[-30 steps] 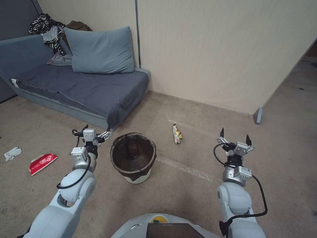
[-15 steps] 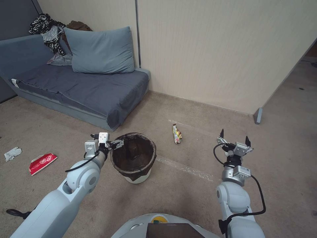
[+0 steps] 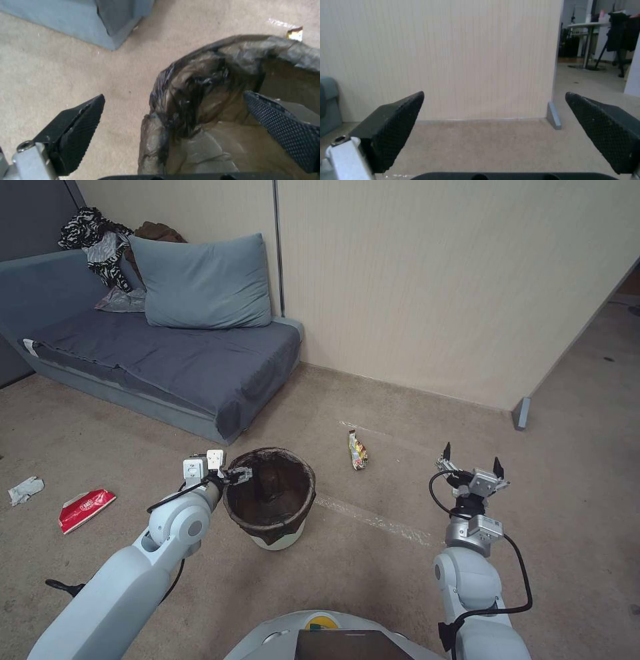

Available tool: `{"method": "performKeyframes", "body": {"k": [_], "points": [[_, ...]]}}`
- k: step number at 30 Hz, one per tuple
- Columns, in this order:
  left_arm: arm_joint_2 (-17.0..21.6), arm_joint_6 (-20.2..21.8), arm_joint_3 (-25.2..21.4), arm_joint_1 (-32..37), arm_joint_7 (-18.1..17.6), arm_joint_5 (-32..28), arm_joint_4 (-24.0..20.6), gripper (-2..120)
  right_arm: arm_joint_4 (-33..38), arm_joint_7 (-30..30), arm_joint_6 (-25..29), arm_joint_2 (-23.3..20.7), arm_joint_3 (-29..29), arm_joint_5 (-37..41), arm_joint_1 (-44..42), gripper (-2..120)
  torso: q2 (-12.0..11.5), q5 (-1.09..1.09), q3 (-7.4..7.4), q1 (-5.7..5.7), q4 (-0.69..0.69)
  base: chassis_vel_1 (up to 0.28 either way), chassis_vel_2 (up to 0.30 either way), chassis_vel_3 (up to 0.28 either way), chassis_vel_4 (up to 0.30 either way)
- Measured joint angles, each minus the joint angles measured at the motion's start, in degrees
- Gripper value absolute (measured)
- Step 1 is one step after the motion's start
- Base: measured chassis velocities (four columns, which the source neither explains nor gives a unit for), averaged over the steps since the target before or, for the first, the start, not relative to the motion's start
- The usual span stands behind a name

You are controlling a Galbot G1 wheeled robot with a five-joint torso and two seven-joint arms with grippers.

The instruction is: Pick up the trash bin, then pick up the garbage from the floor and place it into the trash bin.

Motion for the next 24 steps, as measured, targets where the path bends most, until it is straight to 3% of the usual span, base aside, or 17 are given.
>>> {"method": "performKeyframes", "body": {"k": [10, 24], "points": [[-0.6, 0.6, 2.3, -2.9, -1.8, -3.6, 3.0, 100, -0.2, 0.2, 0.1, 0.5, 0.0, -0.1, -0.1, 100, 0.0, 0.0, 0.0, 0.0, 0.0, 0.0, 0.0, 0.0, 0.0], [0.1, 1.9, 2.0, -3.8, -4.5, -8.0, 5.1, 100, -0.1, 0.2, 0.1, 1.9, -0.5, -0.7, 0.0, 100, 0.0, 0.0, 0.0, 0.0, 0.0, 0.0, 0.0, 0.0, 0.0]]}}
